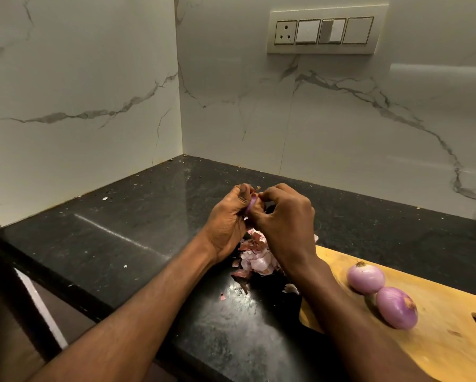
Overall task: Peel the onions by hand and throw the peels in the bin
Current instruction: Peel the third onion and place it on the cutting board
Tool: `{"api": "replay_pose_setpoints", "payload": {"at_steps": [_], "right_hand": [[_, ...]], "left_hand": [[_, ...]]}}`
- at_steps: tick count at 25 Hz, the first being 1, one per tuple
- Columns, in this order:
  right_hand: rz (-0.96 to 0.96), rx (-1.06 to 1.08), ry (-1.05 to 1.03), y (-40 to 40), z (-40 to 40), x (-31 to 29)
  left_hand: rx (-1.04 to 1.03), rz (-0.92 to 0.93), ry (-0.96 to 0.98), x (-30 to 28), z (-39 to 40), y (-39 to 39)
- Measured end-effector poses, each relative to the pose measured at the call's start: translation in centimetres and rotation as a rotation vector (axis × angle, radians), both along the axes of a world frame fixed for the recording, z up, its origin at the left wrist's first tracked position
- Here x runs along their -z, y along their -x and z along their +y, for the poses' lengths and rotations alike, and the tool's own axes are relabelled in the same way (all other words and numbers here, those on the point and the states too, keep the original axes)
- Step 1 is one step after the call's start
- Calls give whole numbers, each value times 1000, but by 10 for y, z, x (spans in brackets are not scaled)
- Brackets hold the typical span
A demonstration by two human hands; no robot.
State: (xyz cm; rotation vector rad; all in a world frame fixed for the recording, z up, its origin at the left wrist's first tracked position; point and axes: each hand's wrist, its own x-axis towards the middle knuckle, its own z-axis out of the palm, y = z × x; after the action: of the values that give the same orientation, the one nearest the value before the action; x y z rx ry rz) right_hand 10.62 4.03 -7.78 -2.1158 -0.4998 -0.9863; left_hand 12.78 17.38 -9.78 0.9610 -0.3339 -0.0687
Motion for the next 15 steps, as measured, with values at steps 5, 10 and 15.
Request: {"api": "replay_pose_setpoints", "payload": {"at_steps": [5, 10, 15], "right_hand": [[35, 32, -1, -1, 1, -2], [76, 11, -64, -4, -4, -3], [199, -90, -212, -2, -4, -3]], "left_hand": [[-23, 16, -40, 0, -2, 0], [-7, 42, 13, -2, -2, 2], [-31, 44, 23, -5, 1, 2]]}}
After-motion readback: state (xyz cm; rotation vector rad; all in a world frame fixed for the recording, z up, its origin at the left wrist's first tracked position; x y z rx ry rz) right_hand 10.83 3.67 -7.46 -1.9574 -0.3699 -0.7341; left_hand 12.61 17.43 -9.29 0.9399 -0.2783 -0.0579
